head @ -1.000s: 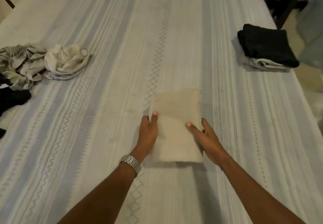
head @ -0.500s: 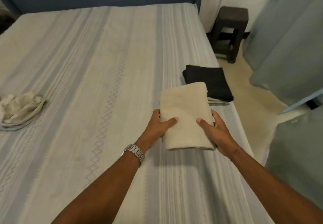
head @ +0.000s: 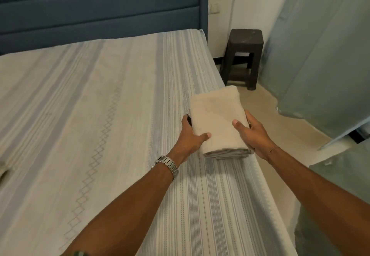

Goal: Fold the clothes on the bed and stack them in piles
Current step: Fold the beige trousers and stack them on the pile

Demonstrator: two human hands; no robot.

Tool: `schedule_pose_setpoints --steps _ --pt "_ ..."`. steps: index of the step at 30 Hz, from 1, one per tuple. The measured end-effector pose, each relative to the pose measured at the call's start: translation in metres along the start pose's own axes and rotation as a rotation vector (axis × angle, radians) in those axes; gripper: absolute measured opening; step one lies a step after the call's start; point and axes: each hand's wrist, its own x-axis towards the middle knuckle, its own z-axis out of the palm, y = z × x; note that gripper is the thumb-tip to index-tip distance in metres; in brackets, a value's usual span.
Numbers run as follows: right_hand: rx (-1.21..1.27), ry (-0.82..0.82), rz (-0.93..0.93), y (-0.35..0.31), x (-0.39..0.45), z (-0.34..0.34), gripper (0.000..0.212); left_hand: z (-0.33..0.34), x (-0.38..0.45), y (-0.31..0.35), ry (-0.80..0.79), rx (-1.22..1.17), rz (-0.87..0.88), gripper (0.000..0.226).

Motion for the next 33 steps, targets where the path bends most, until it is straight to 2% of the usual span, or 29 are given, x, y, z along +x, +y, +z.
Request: schedule_pose_setpoints --steps 4,8,9,11,13,15,16,18,21,24,27,33 --pt "-0.144 0.007 -0.021 0.013 0.045 0.005 0.054 0.007 0.049 -0.02 0.018 0.067 0.049 0.099" --pt "-0.504 -0.034 0.061 0.053 0.068 0.007 0.059 0.014 0.07 -0.051 -0.05 0.206 -0.008 0.081" --pt "-0.623 -0.058 0.091 0.064 0.068 0.008 0.06 0.017 0.072 -0.06 -0.061 0.298 0.015 0.074" --pt "-0.856 -0.065 0.08 0.083 0.068 0.016 0.062 0.023 0.074 -0.079 -0.032 0.645 0.093 0.066" --pt "-0.989 -0.033 -0.026 0.09 0.069 0.026 0.066 0.025 0.075 -0.085 0.112 1.042 0.188 0.063" --pt "-1.087 -0.024 -0.145 0.09 0.07 0.034 0.071 0.027 0.076 -0.084 0.183 1.232 0.331 0.065" --pt "-1.125 -0.032 -0.192 0.092 0.072 0.037 0.072 0.027 0.077 -0.083 0.131 1.274 0.372 0.067" --pt "-1.151 -0.083 -0.207 0.098 0.074 0.04 0.076 0.026 0.085 -0.092 -0.01 1.325 0.311 0.078" --pt "-1.183 -0.179 -0.155 0.105 0.083 0.046 0.077 0.018 0.092 -0.102 -0.065 1.398 0.206 0.094" --pt "-1.214 -0.255 -0.094 0.101 0.092 0.046 0.073 0.016 0.096 -0.1 -0.103 1.359 0.168 0.082" --pt "-1.212 -0.296 -0.036 0.085 0.087 0.044 0.073 0.012 0.087 -0.091 -0.126 1.359 0.153 0.081" --pt "-1.137 -0.24 -0.138 0.033 0.03 0.062 0.074 -0.035 0.033 -0.06 -0.15 1.446 0.261 0.085"
